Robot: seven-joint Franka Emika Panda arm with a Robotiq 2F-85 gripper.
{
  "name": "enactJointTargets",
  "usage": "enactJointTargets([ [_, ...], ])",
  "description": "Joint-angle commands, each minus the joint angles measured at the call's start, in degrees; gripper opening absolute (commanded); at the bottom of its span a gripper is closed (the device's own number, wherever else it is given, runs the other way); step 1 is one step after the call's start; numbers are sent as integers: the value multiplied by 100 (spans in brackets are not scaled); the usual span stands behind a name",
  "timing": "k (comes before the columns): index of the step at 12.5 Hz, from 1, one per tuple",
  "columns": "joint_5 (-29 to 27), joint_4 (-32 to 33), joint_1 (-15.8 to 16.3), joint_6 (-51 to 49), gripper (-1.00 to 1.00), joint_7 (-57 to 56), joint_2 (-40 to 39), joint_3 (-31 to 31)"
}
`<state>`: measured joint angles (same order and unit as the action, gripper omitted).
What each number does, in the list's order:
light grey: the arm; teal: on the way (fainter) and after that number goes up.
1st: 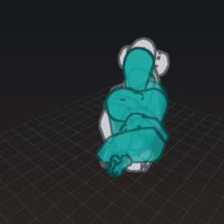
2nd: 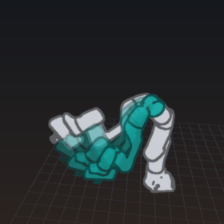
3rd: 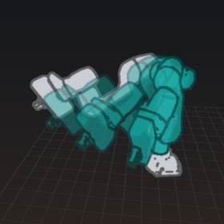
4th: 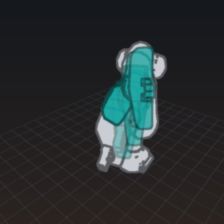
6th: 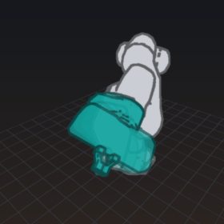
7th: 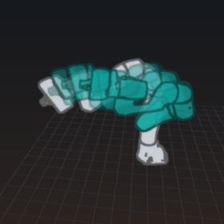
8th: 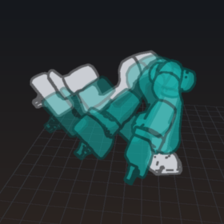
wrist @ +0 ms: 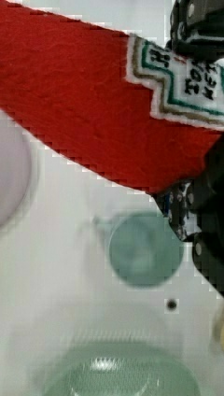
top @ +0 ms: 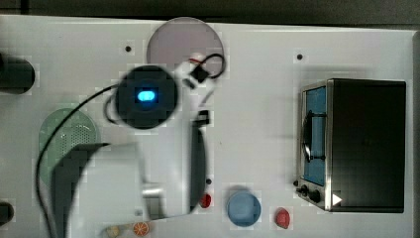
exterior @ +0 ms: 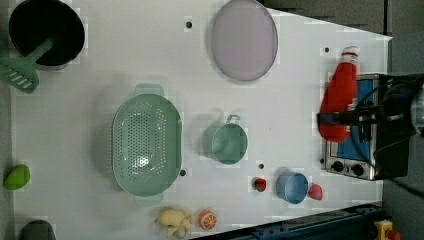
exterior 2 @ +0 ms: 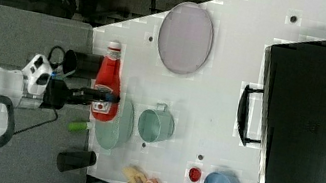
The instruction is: Pick Ketchup from the table and place it in strainer.
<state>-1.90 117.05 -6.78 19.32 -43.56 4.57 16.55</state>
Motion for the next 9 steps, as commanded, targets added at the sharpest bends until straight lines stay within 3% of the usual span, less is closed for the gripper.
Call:
enactJointTargets([
  [1,-27,153,280,-88,24,1289,-216,673],
  [4,-28,160,346,194,24,2289,-384,1376],
  [9,-27,232,444,1558,24,3584,-1267,2344],
])
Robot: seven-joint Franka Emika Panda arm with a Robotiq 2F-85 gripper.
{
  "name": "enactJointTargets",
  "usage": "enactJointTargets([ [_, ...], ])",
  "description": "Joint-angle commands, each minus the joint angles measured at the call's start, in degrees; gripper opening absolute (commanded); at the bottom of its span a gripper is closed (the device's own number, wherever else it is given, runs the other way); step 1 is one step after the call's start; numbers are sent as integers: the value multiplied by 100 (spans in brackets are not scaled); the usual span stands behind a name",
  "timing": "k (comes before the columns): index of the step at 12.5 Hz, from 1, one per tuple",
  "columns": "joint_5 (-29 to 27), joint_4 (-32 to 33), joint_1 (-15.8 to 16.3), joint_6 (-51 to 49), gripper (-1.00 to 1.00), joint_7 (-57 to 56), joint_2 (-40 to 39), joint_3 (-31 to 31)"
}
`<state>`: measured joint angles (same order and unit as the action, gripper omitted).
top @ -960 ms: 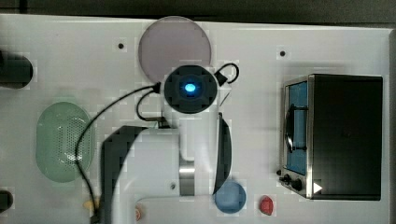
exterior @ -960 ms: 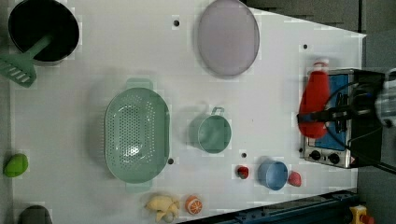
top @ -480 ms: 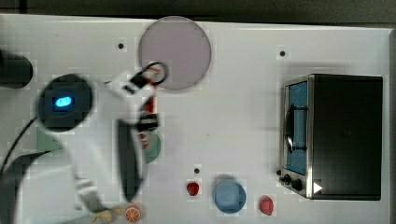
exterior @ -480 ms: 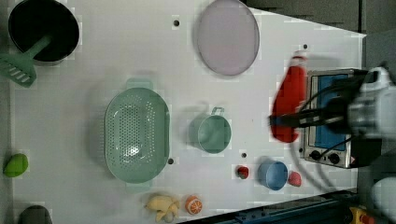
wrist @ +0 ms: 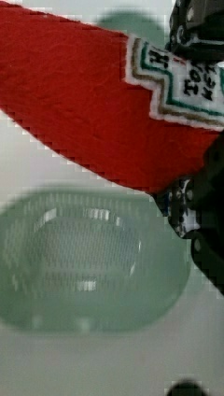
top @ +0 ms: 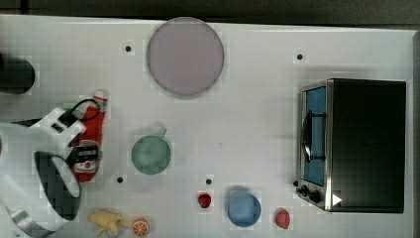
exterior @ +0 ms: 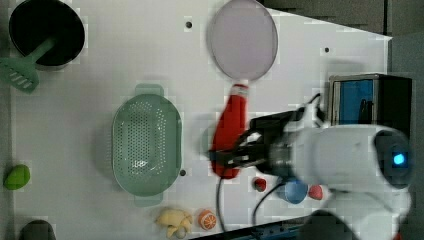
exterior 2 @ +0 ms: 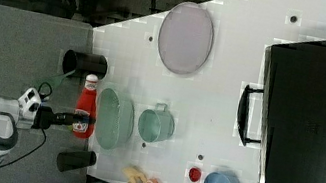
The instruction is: Pick Ketchup from the table and place it in strainer.
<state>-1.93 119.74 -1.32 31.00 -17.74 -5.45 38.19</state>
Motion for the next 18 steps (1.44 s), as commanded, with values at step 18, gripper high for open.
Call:
enactJointTargets([
  [18,403,-20,-851,1804,100,2471,-42,23],
])
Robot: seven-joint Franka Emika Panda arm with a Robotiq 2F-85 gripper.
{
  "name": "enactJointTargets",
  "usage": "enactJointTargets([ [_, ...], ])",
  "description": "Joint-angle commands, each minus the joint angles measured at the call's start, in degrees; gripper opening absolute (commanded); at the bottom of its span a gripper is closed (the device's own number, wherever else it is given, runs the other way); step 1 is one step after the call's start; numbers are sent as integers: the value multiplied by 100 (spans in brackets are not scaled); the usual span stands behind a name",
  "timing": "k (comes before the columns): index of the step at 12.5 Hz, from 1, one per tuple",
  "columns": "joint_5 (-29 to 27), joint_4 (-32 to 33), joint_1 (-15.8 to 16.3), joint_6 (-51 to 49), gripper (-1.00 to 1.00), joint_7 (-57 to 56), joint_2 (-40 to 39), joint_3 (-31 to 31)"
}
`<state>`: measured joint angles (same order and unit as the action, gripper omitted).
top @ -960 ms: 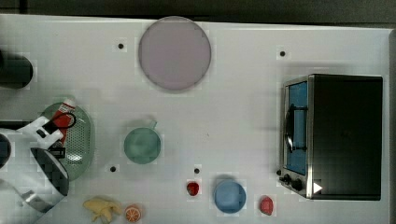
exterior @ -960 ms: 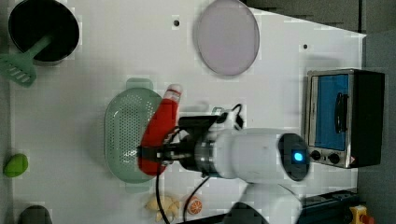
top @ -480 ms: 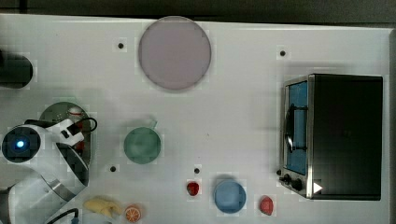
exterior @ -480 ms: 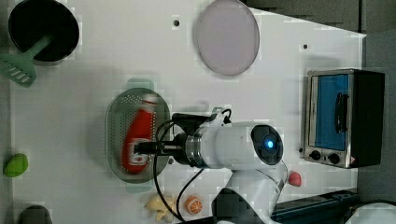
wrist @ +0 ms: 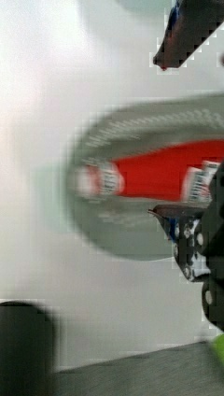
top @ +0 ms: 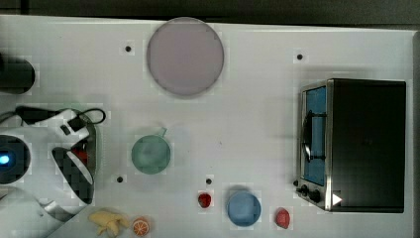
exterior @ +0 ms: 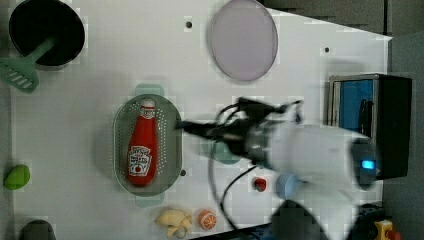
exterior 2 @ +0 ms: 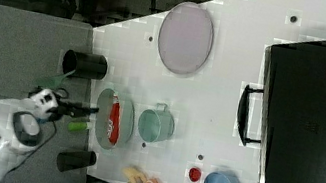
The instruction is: Pick Ketchup from the table and place it in strainer.
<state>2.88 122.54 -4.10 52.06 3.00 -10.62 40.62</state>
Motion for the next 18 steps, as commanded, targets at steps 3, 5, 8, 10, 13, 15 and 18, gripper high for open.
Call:
enactJointTargets([
  [3,-78,-690,-929,-1695,100,374,1047,-875],
  [5,-78,-1092,-1020,-2634,100,182,1301,-1383],
  [8,-107,-1744,-1024,-3865,100,137,1483,-2088],
  [10,-273,-2102,-1024,-4482,100,109,1505,-2388],
  [13,-321,-2426,-1024,-5062,100,88,1539,-2672],
  [15,-332,-2397,-1025,-5054,100,87,1525,-2763],
  [18,-333,-2385,-1025,-4966,100,88,1516,-2865],
])
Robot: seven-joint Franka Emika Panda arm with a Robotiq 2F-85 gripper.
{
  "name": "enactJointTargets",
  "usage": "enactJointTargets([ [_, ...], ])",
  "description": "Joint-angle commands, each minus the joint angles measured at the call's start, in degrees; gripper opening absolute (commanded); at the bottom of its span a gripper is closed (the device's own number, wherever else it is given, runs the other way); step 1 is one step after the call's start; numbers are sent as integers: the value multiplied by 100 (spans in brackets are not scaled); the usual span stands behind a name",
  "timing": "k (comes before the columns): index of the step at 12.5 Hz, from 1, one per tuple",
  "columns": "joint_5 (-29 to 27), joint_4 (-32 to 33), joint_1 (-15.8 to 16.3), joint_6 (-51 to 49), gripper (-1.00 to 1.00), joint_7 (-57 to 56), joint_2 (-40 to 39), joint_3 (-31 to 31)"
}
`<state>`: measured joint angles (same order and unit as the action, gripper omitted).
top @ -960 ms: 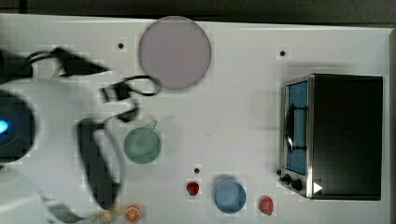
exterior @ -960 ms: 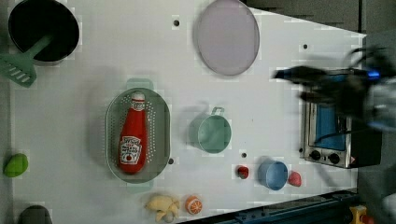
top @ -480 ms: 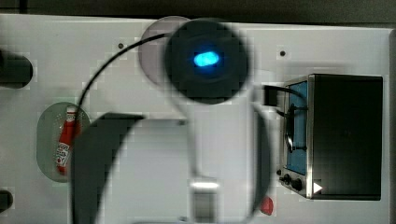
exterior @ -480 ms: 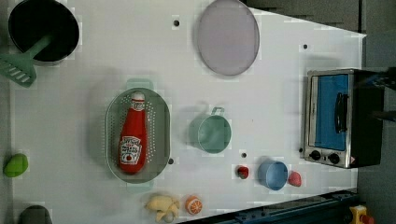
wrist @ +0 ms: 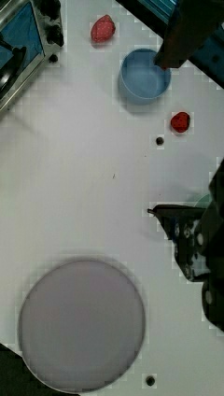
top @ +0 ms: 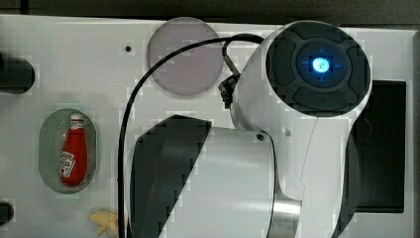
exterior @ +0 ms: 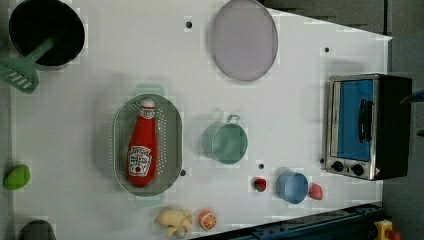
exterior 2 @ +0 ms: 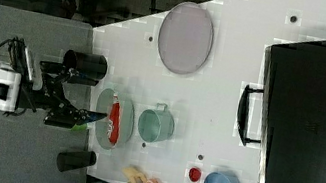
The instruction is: Pick Ketchup from the table and place it in strainer.
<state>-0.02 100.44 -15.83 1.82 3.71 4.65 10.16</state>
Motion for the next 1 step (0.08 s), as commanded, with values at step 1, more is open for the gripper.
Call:
enactJointTargets([
  [1,-43,-174,150,58,100,17,-12,187],
])
